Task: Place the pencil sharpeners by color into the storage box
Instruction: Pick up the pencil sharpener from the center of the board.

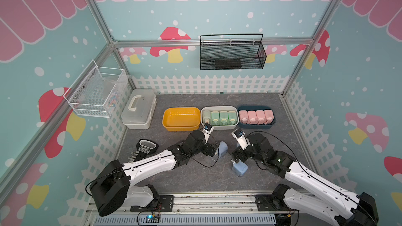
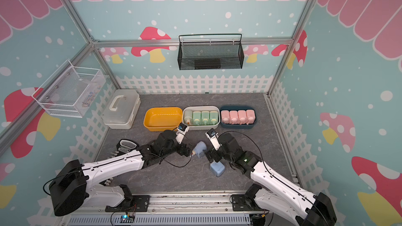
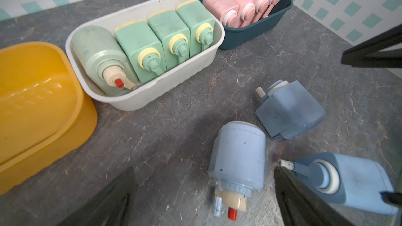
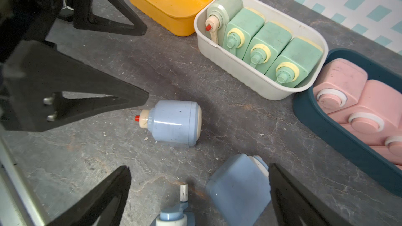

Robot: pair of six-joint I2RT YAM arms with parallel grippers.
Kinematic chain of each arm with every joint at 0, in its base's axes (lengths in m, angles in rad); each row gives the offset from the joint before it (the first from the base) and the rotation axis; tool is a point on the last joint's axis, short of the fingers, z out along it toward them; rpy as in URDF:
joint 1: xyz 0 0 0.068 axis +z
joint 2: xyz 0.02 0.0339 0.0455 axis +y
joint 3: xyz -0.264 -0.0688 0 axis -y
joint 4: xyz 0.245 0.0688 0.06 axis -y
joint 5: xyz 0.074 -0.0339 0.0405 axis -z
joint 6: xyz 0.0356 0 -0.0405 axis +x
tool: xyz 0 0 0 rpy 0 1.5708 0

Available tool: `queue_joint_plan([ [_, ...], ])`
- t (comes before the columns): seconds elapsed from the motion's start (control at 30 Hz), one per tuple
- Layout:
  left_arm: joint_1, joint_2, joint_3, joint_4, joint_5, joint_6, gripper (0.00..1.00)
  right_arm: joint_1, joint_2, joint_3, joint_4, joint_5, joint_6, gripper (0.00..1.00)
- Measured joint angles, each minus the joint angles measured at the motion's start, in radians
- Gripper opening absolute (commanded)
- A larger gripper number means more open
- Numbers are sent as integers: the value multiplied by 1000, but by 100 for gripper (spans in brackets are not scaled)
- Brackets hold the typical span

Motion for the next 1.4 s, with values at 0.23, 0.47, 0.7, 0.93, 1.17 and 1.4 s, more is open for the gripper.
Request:
queue_joint_plan([
  [0.23,-55,47,81,-115,-5,-71,96,0,-31,-19,-35,-80,27,99],
  [0.47,-89,182,148,-183,31,-25,93,0,-138,-106,-39,-113,27,99],
  [0.7,-107,282,257,-254,23,46,87,0,-138,-106,-56,-79,32,99],
  [0.93,-135,317,299,-304,-8,92,84,0,-128,-107,-57,-70,32,99],
  [1.17,-141,360,326,-340,-30,113,78,0,-130,-109,-56,-57,32,99],
  [1.4,-141,386,352,-346,-30,114,76,0,-138,-111,-56,-52,32,99],
])
